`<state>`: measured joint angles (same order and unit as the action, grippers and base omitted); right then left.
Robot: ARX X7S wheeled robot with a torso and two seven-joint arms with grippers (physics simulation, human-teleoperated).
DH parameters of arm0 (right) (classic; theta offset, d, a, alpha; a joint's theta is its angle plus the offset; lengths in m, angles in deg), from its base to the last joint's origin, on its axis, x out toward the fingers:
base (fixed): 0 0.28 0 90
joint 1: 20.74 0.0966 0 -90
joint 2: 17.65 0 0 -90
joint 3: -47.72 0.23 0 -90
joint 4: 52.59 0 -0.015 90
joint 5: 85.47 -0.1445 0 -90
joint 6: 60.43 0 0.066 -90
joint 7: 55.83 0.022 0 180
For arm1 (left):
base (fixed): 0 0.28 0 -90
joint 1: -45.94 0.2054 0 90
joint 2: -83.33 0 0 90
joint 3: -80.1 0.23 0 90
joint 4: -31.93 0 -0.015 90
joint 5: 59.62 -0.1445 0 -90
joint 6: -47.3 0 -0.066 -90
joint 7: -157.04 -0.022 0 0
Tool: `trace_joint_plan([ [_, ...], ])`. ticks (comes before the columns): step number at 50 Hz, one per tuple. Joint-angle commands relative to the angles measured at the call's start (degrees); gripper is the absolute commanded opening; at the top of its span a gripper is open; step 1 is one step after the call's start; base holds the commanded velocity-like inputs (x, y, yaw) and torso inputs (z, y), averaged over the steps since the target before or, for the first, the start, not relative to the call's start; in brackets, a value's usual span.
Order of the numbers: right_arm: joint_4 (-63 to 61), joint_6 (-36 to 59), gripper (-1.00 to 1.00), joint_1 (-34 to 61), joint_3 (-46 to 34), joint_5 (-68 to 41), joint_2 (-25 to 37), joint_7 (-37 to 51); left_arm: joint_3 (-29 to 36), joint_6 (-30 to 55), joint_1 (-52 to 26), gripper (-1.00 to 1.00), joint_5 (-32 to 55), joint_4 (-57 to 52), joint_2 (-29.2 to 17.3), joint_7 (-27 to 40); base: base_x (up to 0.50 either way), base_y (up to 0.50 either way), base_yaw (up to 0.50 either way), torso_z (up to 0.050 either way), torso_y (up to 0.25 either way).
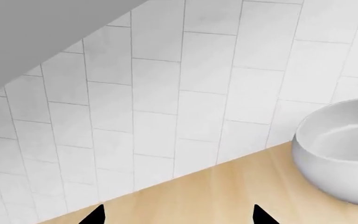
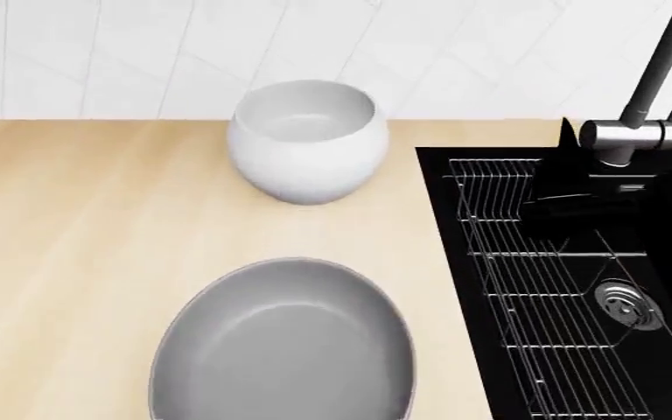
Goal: Stack the bowls in the sink.
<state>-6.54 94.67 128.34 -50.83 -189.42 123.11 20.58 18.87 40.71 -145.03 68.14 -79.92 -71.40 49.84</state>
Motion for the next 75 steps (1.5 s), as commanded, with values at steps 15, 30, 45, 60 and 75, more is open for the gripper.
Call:
trace_joint_plan([
  [15, 0.92, -0.65, 1.00, 1.18, -2.17, -1.39, 0.23, 2.22, 2.70, -0.81, -2.71, 1.00, 1.38, 0.13, -1.07, -0.48, 0.41, -0.02, 0.00, 0.000, 0.001],
  [30, 3.42, -1.70, 1.00, 10.81, -7.41, -7.66, -2.26, 7.68, 2.87, -3.38, -3.23, 1.00, 4.08, -0.73, -2.40, -1.22, 0.00, 0.00, 0.00, 0.000, 0.000],
  [45, 21.04, -3.73, 1.00, 35.81, -28.42, -13.44, -13.06, 12.35, 1.38, -5.06, -2.65, 1.00, 4.73, -1.89, -3.56, -3.23, 0.00, 0.00, 0.00, 0.000, 0.000],
  [60, 47.94, -10.56, 1.00, 43.75, -30.84, -13.81, -27.43, 5.10, 0.54, -5.75, -2.20, 1.00, 4.25, -2.20, -3.57, -5.03, 0.00, 0.00, 0.00, 0.000, 0.000],
  [75, 65.01, -13.80, 1.00, 42.58, -34.24, -8.34, -35.17, -4.14, 0.67, -5.97, -1.96, 1.00, 3.70, -2.46, -3.28, -5.92, 0.00, 0.00, 0.00, 0.000, 0.000],
])
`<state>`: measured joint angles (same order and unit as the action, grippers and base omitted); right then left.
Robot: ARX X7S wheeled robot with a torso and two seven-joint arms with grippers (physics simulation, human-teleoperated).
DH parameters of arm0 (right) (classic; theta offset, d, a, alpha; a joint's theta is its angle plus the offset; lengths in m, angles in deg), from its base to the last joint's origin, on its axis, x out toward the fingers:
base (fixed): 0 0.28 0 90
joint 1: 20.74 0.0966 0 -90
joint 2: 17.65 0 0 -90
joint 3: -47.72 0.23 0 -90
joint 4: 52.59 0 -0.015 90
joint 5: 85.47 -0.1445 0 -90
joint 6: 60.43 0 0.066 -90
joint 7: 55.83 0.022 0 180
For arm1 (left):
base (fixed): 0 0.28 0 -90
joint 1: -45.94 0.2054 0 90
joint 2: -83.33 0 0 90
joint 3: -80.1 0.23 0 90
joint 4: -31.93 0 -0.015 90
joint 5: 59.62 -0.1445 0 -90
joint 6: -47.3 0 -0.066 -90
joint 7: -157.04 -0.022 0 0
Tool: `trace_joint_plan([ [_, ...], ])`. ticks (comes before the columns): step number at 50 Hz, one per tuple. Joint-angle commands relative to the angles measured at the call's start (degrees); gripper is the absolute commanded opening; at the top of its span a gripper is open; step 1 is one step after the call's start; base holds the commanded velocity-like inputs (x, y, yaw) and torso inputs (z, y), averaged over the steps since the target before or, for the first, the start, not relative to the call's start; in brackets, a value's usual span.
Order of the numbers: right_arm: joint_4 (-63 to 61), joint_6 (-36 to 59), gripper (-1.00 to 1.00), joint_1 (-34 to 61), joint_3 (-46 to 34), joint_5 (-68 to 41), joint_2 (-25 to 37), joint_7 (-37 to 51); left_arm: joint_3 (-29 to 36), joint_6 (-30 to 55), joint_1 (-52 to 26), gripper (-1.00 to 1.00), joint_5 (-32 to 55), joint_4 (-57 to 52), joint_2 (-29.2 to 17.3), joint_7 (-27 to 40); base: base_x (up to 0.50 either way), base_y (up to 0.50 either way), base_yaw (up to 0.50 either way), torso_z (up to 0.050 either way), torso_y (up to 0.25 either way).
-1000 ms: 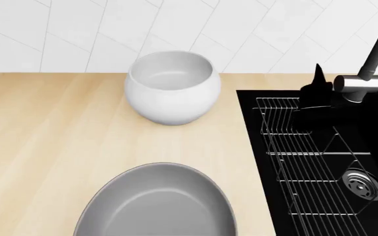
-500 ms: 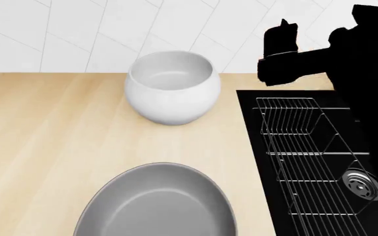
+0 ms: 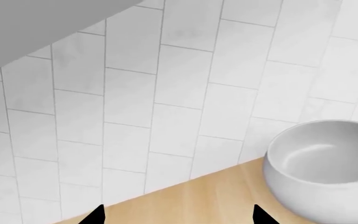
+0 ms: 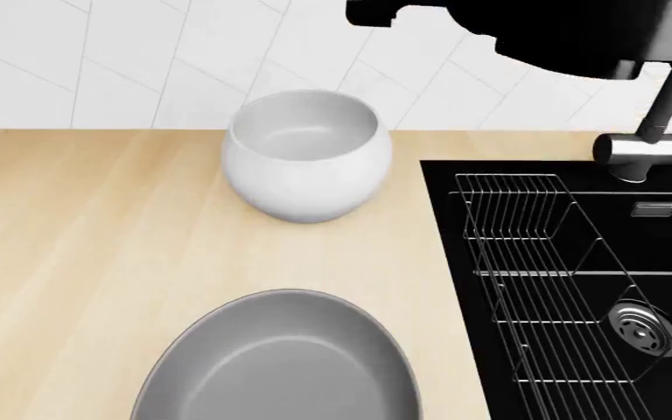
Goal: Stack the bowls in the sink.
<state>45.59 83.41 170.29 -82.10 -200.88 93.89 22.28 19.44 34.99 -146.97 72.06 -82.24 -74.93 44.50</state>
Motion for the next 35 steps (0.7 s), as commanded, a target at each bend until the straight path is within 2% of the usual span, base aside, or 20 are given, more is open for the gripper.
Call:
trace_joint_plan([
  [1, 14.01, -2.66, 1.00, 0.55, -3.44, 3.88, -6.40, -6.63, 0.15, -0.26, -0.05, 1.00, -0.21, -0.13, 0.27, -0.59, 0.00, 0.00, 0.00, 0.000, 0.000],
  [15, 26.91, -9.14, 1.00, -1.90, -5.98, 11.05, -11.12, -14.55, -0.62, -0.60, 1.35, 1.00, -1.43, -0.68, -0.40, -2.19, 0.00, 0.00, 0.00, 0.000, 0.000],
  [26, 34.64, -11.43, 1.00, -3.71, -3.50, 6.24, -14.85, -11.89, -0.55, -0.62, 1.52, 1.00, -1.68, -0.88, -0.84, -2.63, 0.00, 0.00, 0.00, 0.000, 0.000],
  [35, 38.19, -10.19, 1.00, -3.68, -5.35, 6.71, -15.61, -11.71, -0.40, -0.41, 1.57, 1.00, -2.26, -0.70, -0.78, -3.10, 0.00, 0.00, 0.00, 0.000, 0.000],
])
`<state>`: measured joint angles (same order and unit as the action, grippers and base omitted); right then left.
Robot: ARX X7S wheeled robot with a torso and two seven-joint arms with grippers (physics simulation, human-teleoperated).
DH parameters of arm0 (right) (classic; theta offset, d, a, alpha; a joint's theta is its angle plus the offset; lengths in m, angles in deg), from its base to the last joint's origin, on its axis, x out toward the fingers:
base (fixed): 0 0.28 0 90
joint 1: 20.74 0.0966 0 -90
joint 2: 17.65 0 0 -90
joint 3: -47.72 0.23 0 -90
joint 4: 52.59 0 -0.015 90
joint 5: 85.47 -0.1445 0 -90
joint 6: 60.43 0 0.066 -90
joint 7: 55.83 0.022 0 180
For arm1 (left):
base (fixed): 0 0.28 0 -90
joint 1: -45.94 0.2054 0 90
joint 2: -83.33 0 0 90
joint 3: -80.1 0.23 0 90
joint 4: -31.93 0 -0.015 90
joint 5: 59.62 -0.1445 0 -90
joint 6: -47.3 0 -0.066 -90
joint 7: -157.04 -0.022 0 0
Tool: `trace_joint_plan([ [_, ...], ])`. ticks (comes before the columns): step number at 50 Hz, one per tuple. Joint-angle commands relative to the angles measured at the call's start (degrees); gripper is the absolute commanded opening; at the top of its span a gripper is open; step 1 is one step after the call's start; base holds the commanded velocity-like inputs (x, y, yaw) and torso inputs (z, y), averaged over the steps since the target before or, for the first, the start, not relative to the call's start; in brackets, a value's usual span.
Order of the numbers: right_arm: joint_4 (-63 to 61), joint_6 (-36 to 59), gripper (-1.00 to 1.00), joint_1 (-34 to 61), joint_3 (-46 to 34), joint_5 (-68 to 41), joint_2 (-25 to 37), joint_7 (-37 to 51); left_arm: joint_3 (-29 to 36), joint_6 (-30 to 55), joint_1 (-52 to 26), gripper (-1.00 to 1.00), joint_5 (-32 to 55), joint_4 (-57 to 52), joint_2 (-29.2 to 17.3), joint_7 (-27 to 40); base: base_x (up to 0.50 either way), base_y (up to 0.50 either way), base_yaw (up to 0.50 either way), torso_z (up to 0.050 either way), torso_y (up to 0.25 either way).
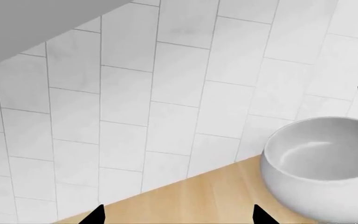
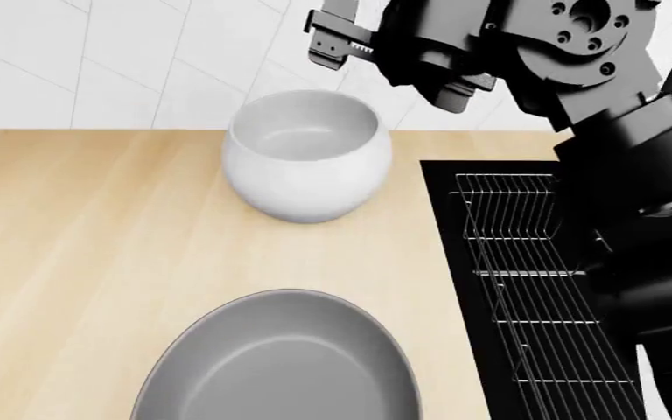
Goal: Stack the bowls in the sink.
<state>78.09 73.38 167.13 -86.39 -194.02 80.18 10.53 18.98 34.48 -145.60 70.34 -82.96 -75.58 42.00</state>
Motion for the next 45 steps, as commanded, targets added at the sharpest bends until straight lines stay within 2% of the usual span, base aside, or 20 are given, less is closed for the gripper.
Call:
trace_joint_plan([
  [1, 6.01, 0.08, 1.00, -0.48, -1.34, -0.06, -1.96, 0.14, 0.01, 0.08, 0.31, 1.00, -0.66, -0.01, -0.15, -0.72, 0.00, 0.00, 0.00, 0.000, 0.000],
  [12, 8.94, 1.24, 1.00, 0.31, -4.52, 2.28, -2.77, 0.68, -0.26, -0.19, 1.03, 1.00, -1.37, -0.31, -0.54, -1.54, 0.00, 0.00, 0.00, 0.000, 0.000],
  [45, 18.33, 4.61, 1.00, -0.45, -10.91, 5.74, -6.71, -10.25, -0.80, -1.85, 3.94, 1.00, -3.69, -1.71, -0.71, -3.54, 0.00, 0.00, 0.00, 0.000, 0.000],
])
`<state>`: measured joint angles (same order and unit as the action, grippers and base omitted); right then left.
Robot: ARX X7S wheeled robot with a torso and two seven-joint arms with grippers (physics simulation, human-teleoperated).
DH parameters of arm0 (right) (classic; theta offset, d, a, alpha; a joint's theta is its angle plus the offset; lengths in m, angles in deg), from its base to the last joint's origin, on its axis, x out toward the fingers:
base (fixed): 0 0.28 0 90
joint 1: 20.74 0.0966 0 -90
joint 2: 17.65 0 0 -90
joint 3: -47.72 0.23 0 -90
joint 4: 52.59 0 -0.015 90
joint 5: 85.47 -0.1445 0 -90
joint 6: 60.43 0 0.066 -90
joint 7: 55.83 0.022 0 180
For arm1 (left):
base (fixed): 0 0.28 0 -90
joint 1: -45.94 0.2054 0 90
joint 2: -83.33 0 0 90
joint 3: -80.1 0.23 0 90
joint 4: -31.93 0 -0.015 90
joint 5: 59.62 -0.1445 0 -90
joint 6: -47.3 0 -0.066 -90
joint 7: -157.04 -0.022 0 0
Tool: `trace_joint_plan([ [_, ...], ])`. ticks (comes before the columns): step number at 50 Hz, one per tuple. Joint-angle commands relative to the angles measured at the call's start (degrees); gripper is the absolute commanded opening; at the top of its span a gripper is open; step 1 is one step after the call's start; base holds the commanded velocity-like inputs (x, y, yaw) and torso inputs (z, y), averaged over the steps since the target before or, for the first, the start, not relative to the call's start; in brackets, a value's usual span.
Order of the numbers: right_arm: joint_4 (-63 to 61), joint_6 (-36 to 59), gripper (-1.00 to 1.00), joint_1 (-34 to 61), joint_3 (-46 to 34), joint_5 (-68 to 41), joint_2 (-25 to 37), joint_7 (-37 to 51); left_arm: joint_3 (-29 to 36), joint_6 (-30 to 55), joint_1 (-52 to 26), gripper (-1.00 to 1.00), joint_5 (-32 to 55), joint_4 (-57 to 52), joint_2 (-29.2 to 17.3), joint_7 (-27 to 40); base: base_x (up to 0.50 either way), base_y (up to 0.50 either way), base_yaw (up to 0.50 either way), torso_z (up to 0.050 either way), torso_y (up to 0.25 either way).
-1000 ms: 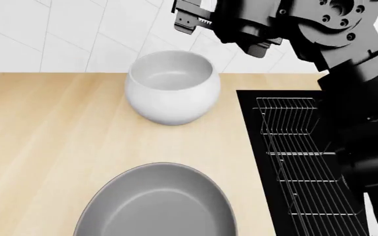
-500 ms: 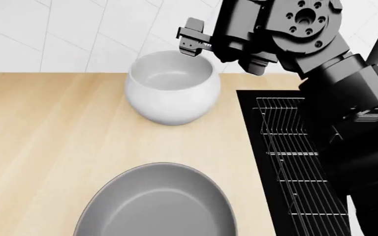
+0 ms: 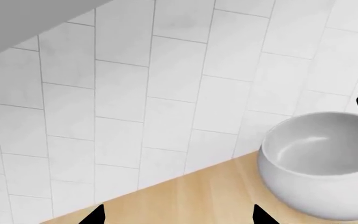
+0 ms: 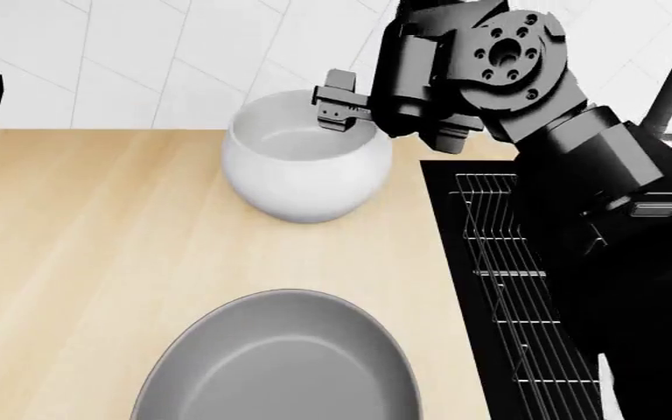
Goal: Stack the bowls in the sink.
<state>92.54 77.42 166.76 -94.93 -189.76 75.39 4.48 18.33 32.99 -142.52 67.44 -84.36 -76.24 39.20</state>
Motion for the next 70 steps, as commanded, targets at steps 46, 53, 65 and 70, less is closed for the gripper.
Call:
trace_joint_plan([
  [46, 7.31, -11.56, -1.00, 1.08, -37.95, -23.26, -3.01, -13.93, -0.70, -1.84, 3.14, 1.00, -2.82, -1.45, -1.04, -2.70, 0.00, 0.00, 0.00, 0.000, 0.000],
  [53, 7.45, -10.97, -1.00, 2.17, -39.03, -23.81, -2.96, -13.93, -0.76, -1.87, 3.33, 1.00, -3.36, -1.36, -0.92, -3.13, 0.00, 0.00, 0.00, 0.000, 0.000],
  [65, -6.73, -16.37, -1.00, 5.95, -36.23, -24.19, 5.39, -4.90, -0.98, -2.28, 3.54, 1.00, -3.43, -1.60, -1.43, -3.46, 0.00, 0.00, 0.00, 0.000, 0.000],
  [70, -14.95, -19.48, -1.00, 8.20, -34.11, -24.56, 10.14, 0.22, -1.11, -2.86, 3.86, 1.00, -3.03, -2.20, -1.96, -3.42, 0.00, 0.00, 0.00, 0.000, 0.000],
])
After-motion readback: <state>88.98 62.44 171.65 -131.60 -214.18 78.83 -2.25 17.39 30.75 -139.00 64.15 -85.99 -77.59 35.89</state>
